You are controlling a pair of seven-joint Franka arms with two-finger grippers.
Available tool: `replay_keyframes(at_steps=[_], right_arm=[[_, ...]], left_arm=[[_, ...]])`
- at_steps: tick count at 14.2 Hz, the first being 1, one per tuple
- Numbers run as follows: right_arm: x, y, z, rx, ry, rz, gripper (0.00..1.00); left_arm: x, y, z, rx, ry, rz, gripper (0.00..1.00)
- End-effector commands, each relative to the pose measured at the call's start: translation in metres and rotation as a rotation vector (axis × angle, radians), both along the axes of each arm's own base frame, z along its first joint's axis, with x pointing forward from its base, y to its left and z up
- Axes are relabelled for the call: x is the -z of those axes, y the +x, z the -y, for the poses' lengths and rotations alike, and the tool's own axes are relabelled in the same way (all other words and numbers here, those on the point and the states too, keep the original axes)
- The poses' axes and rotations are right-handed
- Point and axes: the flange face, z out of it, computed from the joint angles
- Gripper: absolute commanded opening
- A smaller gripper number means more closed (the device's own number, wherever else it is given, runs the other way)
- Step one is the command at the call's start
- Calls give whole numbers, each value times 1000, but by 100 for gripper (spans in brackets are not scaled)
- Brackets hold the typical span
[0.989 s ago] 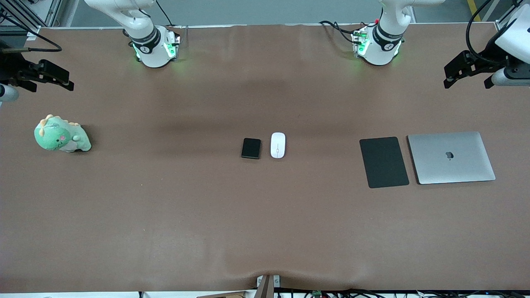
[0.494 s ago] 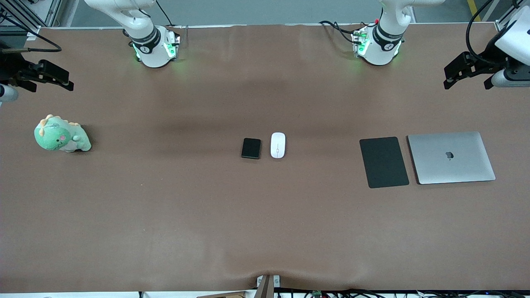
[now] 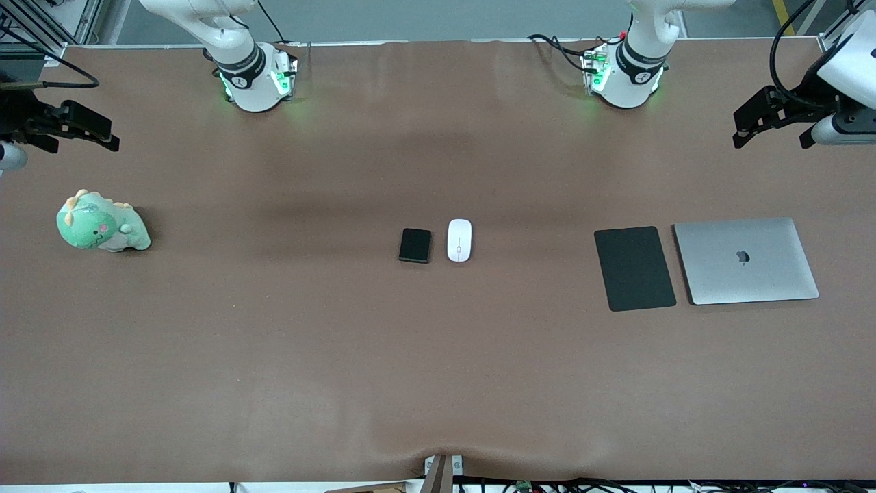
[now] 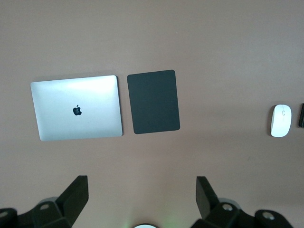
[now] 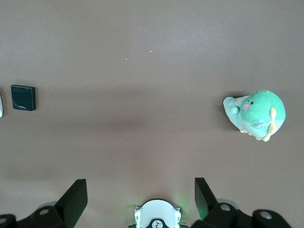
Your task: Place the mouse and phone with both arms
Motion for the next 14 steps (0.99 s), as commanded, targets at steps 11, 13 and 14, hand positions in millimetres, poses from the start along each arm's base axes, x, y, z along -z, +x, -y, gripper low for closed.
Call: replay_keyframes(at_steps=[11,13,14], right_arm=[[3,1,7,-20,10,0,100],[3,1,6,-21,10,0,100],[3,1,6,-21,10,-2,100]], left_arm=[[122,35,147,102,-19,-187,100],[155,40,182,102,-37,-170,100],[172,40,198,107,-51,-157,100]])
